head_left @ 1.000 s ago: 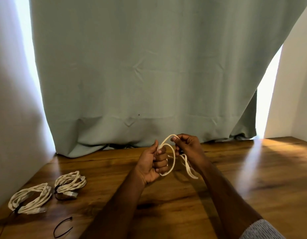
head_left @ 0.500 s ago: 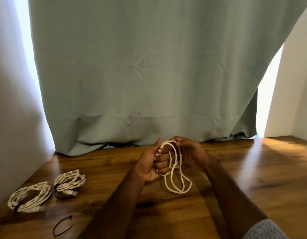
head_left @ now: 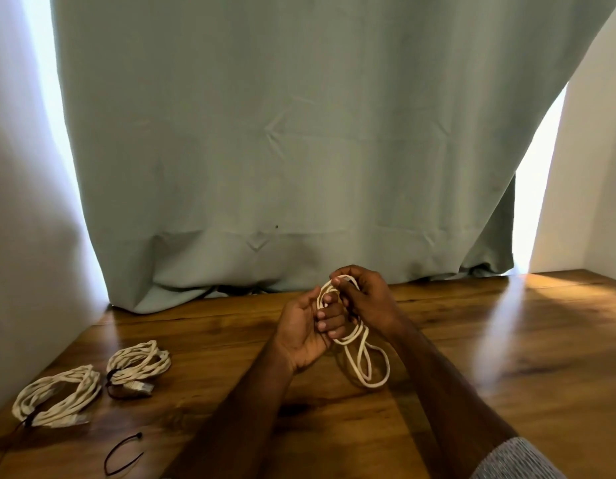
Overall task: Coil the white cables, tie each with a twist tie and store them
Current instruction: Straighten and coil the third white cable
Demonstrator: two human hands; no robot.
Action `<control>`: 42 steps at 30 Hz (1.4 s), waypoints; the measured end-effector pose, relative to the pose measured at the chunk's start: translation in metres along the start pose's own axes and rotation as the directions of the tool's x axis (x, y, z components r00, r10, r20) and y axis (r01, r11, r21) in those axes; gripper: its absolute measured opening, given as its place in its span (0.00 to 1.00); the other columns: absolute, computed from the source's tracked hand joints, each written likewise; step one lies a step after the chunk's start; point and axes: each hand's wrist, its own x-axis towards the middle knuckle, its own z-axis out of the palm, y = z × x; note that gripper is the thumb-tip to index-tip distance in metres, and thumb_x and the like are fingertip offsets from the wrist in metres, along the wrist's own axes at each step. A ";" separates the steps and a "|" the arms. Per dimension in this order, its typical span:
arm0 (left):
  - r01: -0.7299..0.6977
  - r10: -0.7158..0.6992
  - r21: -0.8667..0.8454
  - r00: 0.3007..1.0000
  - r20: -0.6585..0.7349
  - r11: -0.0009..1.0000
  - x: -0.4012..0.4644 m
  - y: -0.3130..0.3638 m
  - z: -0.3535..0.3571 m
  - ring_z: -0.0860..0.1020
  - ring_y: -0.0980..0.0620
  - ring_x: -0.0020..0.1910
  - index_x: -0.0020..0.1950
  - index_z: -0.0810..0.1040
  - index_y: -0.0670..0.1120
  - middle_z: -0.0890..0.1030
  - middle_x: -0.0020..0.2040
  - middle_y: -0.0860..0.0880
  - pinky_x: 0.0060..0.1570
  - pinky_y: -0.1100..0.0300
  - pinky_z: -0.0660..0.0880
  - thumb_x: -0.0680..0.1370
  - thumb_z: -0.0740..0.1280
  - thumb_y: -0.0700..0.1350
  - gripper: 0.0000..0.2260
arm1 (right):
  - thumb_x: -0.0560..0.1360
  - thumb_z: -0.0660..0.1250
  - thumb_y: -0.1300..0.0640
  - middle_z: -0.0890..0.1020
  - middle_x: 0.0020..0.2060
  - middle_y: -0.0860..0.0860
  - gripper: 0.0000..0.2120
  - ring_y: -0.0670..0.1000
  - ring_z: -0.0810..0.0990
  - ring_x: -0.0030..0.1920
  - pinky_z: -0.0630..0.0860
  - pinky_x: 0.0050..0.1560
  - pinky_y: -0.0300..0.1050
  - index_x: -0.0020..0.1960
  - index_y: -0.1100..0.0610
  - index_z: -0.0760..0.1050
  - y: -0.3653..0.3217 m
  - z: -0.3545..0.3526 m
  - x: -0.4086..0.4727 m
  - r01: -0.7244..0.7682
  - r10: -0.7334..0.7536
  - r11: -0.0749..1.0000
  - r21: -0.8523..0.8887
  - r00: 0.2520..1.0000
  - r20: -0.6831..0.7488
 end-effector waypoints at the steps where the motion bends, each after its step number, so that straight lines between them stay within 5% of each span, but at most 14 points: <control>1: -0.014 0.014 0.006 1.000 0.001 1.000 -0.001 -0.001 0.002 0.63 0.56 0.23 0.40 0.69 0.45 0.63 0.27 0.52 0.27 0.61 0.64 0.83 0.53 0.50 0.15 | 0.82 0.66 0.57 0.77 0.27 0.51 0.06 0.49 0.74 0.25 0.72 0.25 0.41 0.50 0.57 0.80 0.001 0.000 0.000 0.003 -0.003 1.000 0.016 1.000 -0.015; 9: -0.140 0.140 0.013 0.980 -0.144 0.990 0.001 0.002 -0.003 0.61 0.59 0.14 0.39 0.70 0.44 0.65 0.20 0.52 0.17 0.67 0.62 0.84 0.56 0.51 0.17 | 0.84 0.62 0.55 0.78 0.29 0.49 0.11 0.48 0.77 0.27 0.74 0.29 0.40 0.51 0.60 0.78 -0.005 0.012 -0.006 -0.138 0.135 0.986 0.090 0.990 0.034; 15: -0.108 0.108 -0.002 0.993 -0.046 0.994 0.000 0.001 0.000 0.62 0.57 0.19 0.39 0.73 0.44 0.64 0.23 0.52 0.21 0.63 0.63 0.83 0.53 0.55 0.21 | 0.82 0.66 0.52 0.80 0.34 0.44 0.08 0.40 0.79 0.36 0.70 0.36 0.31 0.46 0.53 0.78 0.003 0.024 0.000 0.051 -0.103 0.971 -0.234 0.971 -0.215; 19: -0.124 0.125 0.043 0.992 -0.018 0.991 -0.003 0.003 0.002 0.64 0.57 0.20 0.40 0.73 0.44 0.65 0.24 0.52 0.23 0.62 0.67 0.84 0.55 0.51 0.17 | 0.82 0.66 0.51 0.81 0.33 0.48 0.11 0.46 0.79 0.33 0.74 0.35 0.43 0.45 0.56 0.78 0.003 0.023 -0.001 0.019 -0.047 0.989 -0.148 0.982 -0.182; 22: -0.114 0.120 0.084 0.990 -0.067 0.990 -0.002 0.002 0.004 0.62 0.58 0.16 0.38 0.71 0.44 0.64 0.20 0.52 0.21 0.64 0.69 0.84 0.55 0.52 0.19 | 0.83 0.63 0.50 0.75 0.27 0.52 0.12 0.50 0.73 0.25 0.69 0.24 0.41 0.48 0.58 0.76 0.000 0.018 -0.007 -0.076 0.077 0.997 0.007 0.995 -0.056; 25: -0.083 0.102 0.158 0.989 -0.112 0.984 0.001 0.002 0.002 0.59 0.58 0.14 0.36 0.71 0.44 0.62 0.19 0.52 0.20 0.66 0.67 0.84 0.55 0.55 0.21 | 0.83 0.64 0.54 0.77 0.29 0.58 0.08 0.53 0.75 0.25 0.72 0.24 0.42 0.49 0.58 0.76 -0.004 0.010 -0.012 -0.051 0.054 0.997 0.051 0.998 -0.045; 28: -0.033 0.067 0.240 0.989 -0.135 0.970 0.002 0.005 -0.004 0.58 0.58 0.14 0.35 0.71 0.45 0.61 0.20 0.52 0.18 0.66 0.55 0.82 0.56 0.56 0.21 | 0.79 0.67 0.63 0.84 0.39 0.52 0.05 0.46 0.82 0.35 0.77 0.35 0.35 0.49 0.55 0.80 -0.009 0.002 -0.008 0.009 -0.020 0.983 -0.183 0.998 -0.061; 32: 0.010 0.018 0.255 0.994 -0.109 0.967 0.000 0.008 -0.007 0.58 0.57 0.15 0.33 0.68 0.47 0.61 0.20 0.52 0.19 0.64 0.53 0.82 0.57 0.57 0.21 | 0.74 0.70 0.66 0.83 0.54 0.45 0.18 0.43 0.83 0.48 0.80 0.46 0.34 0.60 0.51 0.79 -0.010 -0.002 -0.006 0.155 -0.129 0.912 -0.379 0.987 0.093; 35: -0.036 0.047 0.195 0.997 -0.054 0.980 -0.004 0.013 -0.006 0.59 0.57 0.16 0.32 0.67 0.47 0.60 0.20 0.52 0.21 0.64 0.54 0.82 0.55 0.56 0.22 | 0.81 0.67 0.58 0.85 0.41 0.49 0.05 0.49 0.84 0.38 0.81 0.39 0.44 0.54 0.55 0.81 -0.011 0.000 -0.006 0.048 -0.025 0.987 -0.155 0.989 0.148; 37: -0.060 0.068 0.164 0.997 -0.044 0.985 -0.005 0.013 -0.005 0.60 0.56 0.18 0.33 0.69 0.46 0.61 0.22 0.52 0.23 0.62 0.58 0.83 0.54 0.55 0.22 | 0.83 0.65 0.56 0.81 0.33 0.51 0.07 0.51 0.78 0.31 0.76 0.32 0.45 0.50 0.57 0.80 -0.011 0.004 -0.006 -0.015 0.018 1.000 -0.026 0.991 0.134; 42: -0.106 0.113 0.130 0.992 -0.050 0.986 -0.006 0.009 0.004 0.71 0.51 0.27 0.42 0.76 0.42 0.70 0.28 0.48 0.34 0.56 0.72 0.81 0.57 0.53 0.17 | 0.84 0.62 0.54 0.81 0.31 0.45 0.12 0.43 0.79 0.28 0.74 0.27 0.39 0.43 0.48 0.78 -0.011 0.018 -0.005 0.077 -0.082 0.989 -0.130 0.996 -0.033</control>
